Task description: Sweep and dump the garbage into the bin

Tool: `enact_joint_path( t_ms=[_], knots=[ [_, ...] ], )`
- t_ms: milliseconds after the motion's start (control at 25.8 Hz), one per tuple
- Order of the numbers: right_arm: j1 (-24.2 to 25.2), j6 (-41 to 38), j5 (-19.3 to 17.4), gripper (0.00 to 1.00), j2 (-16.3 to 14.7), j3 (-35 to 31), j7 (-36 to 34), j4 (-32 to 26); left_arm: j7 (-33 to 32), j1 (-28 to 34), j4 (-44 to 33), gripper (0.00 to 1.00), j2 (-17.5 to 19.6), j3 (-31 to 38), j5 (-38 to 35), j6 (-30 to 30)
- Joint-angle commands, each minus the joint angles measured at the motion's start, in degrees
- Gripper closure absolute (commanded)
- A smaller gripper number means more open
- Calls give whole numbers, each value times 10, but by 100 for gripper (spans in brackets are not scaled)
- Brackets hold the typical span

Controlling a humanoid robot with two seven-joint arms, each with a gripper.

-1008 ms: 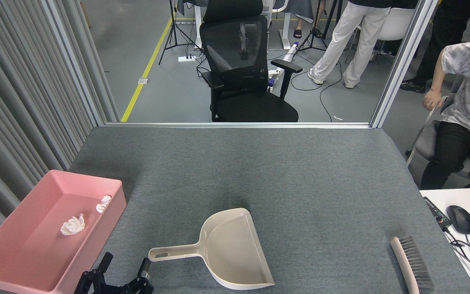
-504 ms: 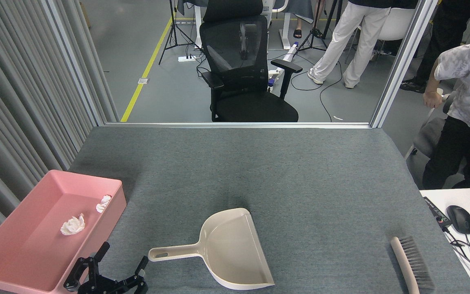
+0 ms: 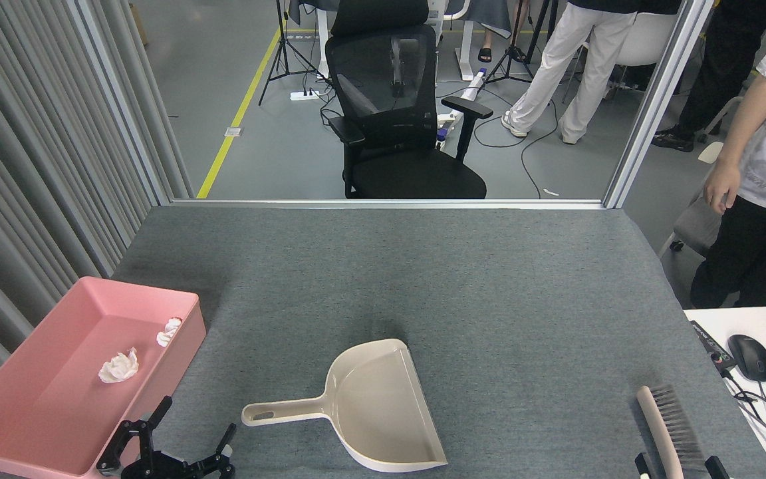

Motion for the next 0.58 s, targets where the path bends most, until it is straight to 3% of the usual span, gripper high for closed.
enact_joint_path(
  t_ms=[0, 116, 194, 543],
  knots=[
    [-2, -3, 1, 2, 3, 1, 9, -1, -22, 3, 2, 0, -5, 29, 12, 3],
    [-2, -4, 1, 11, 3, 1, 8, -10, -50, 4, -1, 0, -6, 47, 63, 3],
    [-2, -6, 0, 3, 7, 0, 13, -12, -53, 4, -2, 0, -6, 53, 81, 3],
    [-3, -54, 2, 2, 7, 1, 10, -13, -57, 4, 0, 0, -29, 56, 103, 3]
  ],
)
